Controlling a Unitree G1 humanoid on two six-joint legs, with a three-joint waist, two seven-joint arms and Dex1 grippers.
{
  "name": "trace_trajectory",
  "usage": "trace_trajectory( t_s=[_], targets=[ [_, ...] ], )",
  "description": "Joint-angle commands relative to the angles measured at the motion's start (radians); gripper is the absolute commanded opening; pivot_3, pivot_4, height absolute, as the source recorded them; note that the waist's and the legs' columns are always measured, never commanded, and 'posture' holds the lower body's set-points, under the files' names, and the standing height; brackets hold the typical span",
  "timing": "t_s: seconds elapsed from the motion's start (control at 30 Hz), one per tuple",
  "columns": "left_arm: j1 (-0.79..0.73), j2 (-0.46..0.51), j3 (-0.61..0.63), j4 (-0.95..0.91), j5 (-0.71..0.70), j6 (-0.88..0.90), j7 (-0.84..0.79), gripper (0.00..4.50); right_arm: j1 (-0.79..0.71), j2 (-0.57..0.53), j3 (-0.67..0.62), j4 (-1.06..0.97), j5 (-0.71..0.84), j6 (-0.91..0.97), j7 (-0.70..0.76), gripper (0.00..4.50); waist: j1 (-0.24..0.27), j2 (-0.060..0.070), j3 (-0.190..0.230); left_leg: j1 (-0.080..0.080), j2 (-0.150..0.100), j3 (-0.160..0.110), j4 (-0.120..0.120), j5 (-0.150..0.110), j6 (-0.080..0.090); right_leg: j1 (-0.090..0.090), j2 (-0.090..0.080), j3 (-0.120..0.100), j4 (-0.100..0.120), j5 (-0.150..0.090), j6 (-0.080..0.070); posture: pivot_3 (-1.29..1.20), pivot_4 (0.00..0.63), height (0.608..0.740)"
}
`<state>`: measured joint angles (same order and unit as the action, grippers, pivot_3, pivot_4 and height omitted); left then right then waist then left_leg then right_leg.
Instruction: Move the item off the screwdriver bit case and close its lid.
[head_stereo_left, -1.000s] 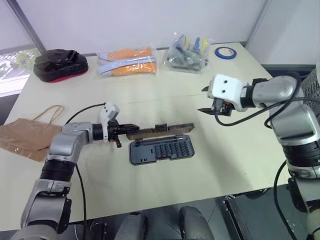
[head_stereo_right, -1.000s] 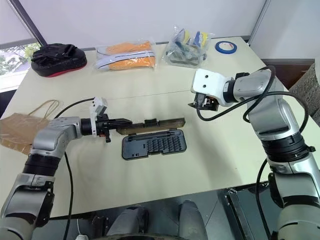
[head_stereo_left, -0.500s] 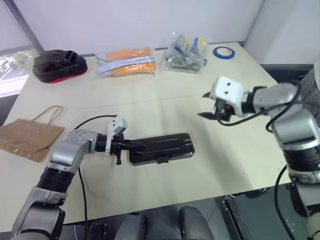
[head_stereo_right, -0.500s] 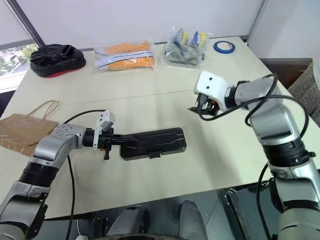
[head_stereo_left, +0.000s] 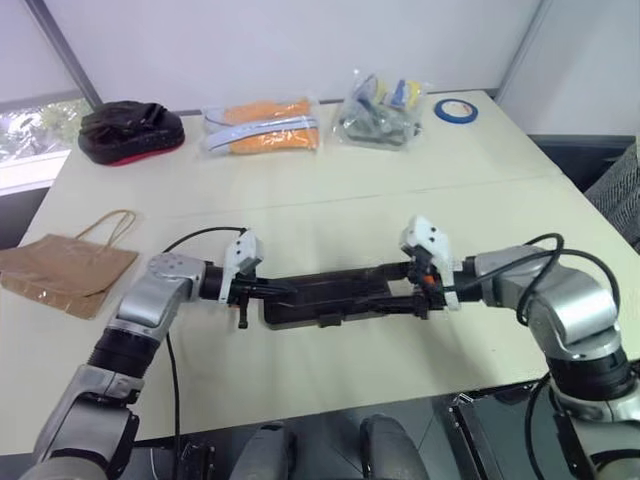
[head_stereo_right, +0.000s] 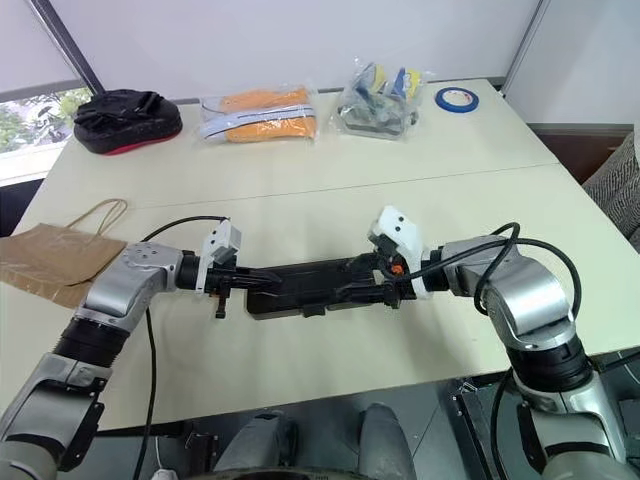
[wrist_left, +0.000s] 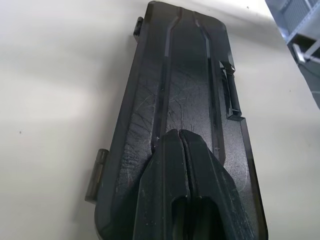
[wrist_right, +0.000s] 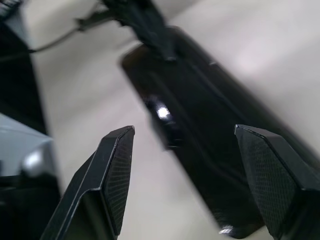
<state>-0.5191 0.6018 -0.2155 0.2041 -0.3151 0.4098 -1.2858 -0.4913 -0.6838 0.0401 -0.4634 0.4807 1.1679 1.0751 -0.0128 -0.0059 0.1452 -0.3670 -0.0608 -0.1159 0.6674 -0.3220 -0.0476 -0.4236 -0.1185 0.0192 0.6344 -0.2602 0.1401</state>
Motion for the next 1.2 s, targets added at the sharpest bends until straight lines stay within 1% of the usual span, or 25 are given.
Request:
trace_trajectory(
  t_s=[0.03,0.1,0.13,0.17,0.2,0.23,0.27,0.33,0.43,0.57,0.7,0.8,1.0,1.2],
  targets=[
    [-0.007,-0.011,-0.024,0.053,0.020,0.081,0.014,0.00,0.014,-0.009,-0.024,-0.063,0.091,0.019,0.000,3.07,0.000,0.000,0.000,0.000,0.000,0.000,0.000,0.000,0.001,0.000,0.000,0.000,0.000,0.000,0.000,0.00,0.150,0.740],
    [-0.069,-0.021,0.019,0.050,-0.021,0.132,0.020,0.00,0.037,0.003,0.012,-0.078,0.099,0.004,-0.025,2.49,0.005,-0.001,0.000,0.000,0.000,0.000,0.000,-0.001,0.001,0.001,0.000,0.000,0.000,0.000,0.000,0.00,0.150,0.740],
    [-0.089,-0.022,0.030,0.050,-0.033,0.149,0.019,0.00,0.043,0.007,0.025,-0.081,0.101,-0.001,-0.039,1.90,0.005,-0.002,0.001,-0.001,0.000,0.000,0.001,-0.001,0.002,0.001,0.000,-0.001,0.000,0.000,0.000,0.00,0.150,0.740],
    [-0.113,-0.022,0.038,0.058,-0.040,0.163,0.017,0.00,0.049,0.018,0.044,-0.077,0.099,-0.010,-0.054,1.45,0.002,-0.002,0.001,-0.002,0.000,0.000,0.002,-0.001,0.002,0.001,0.000,-0.002,0.000,0.000,0.000,0.00,0.150,0.740],
    [-0.135,-0.020,0.043,0.065,-0.045,0.172,0.012,0.00,0.053,0.028,0.062,-0.073,0.098,-0.018,-0.068,0.80,0.000,-0.002,0.001,-0.003,0.000,0.000,0.003,-0.001,0.002,0.000,0.000,-0.002,0.001,0.000,0.000,0.00,0.150,0.740],
    [-0.154,-0.019,0.046,0.072,-0.049,0.180,0.007,0.00,0.057,0.036,0.079,-0.068,0.096,-0.026,-0.081,0.32,-0.002,-0.002,0.001,-0.003,0.000,0.000,0.003,0.000,0.000,-0.001,0.000,-0.002,0.001,0.000,0.000,0.00,0.150,0.740],
    [-0.174,-0.021,0.047,0.081,-0.051,0.189,0.005,0.00,0.059,0.043,0.093,-0.062,0.092,-0.034,-0.094,0.03,-0.003,-0.002,0.001,-0.004,0.000,0.000,0.003,0.000,0.000,-0.002,0.000,-0.002,0.001,0.000,0.000,0.00,0.150,0.740],
    [-0.201,-0.027,0.044,0.099,-0.047,0.194,0.002,0.00,0.057,0.054,0.109,-0.048,0.093,-0.039,-0.115,0.03,-0.005,-0.002,0.001,-0.005,0.000,0.000,0.003,0.000,-0.001,-0.004,0.000,-0.002,0.003,0.000,0.000,0.00,0.150,0.740],
    [-0.261,-0.060,0.017,0.175,-0.011,0.151,0.002,0.00,0.061,0.084,0.154,-0.013,0.068,-0.062,-0.165,0.03,-0.004,-0.002,0.001,-0.006,0.000,0.000,0.003,0.000,-0.001,-0.005,0.000,-0.002,0.002,0.000,0.000,0.00,0.150,0.740],
    [-0.329,-0.130,-0.001,0.293,0.038,0.089,0.029,0.00,0.076,0.106,0.204,0.004,0.044,-0.088,-0.215,0.03,0.000,-0.002,0.001,-0.006,-0.001,0.000,0.004,0.001,-0.001,-0.005,0.000,-0.003,0.002,0.000,0.000,0.00,0.150,0.740],
    [-0.367,-0.200,-0.017,0.417,0.097,0.011,0.058,0.00,0.090,0.134,0.246,0.020,0.013,-0.109,-0.273,0.03,-0.003,-0.002,0.001,-0.007,-0.001,0.000,0.004,0.001,-0.001,-0.005,0.000,-0.003,0.002,0.000,0.000,0.00,0.150,0.740],
    [-0.377,-0.245,-0.022,0.475,0.130,-0.037,0.068,0.00,0.095,0.148,0.264,0.040,-0.011,-0.119,-0.315,0.03,-0.006,-0.002,0.001,-0.006,-0.001,0.000,0.004,0.001,-0.001,-0.005,0.000,-0.003,0.002,0.000,0.000,0.00,0.150,0.740],
    [-0.370,-0.320,-0.050,0.534,0.182,-0.099,0.074,0.00,0.096,0.160,0.279,0.075,-0.054,-0.133,-0.374,0.03,-0.003,-0.003,0.001,-0.006,-0.001,0.000,0.005,0.001,-0.001,-0.004,0.000,-0.003,0.002,0.000,0.000,0.00,0.150,0.740],
    [-0.320,-0.355,-0.078,0.545,0.231,-0.140,0.066,0.00,0.092,0.153,0.313,0.097,-0.111,-0.172,-0.411,0.03,-0.003,-0.003,0.000,-0.005,-0.001,0.000,0.011,0.000,0.000,-0.002,0.001,-0.003,0.007,0.000,0.000,0.00,0.150,0.740]
  ],
)
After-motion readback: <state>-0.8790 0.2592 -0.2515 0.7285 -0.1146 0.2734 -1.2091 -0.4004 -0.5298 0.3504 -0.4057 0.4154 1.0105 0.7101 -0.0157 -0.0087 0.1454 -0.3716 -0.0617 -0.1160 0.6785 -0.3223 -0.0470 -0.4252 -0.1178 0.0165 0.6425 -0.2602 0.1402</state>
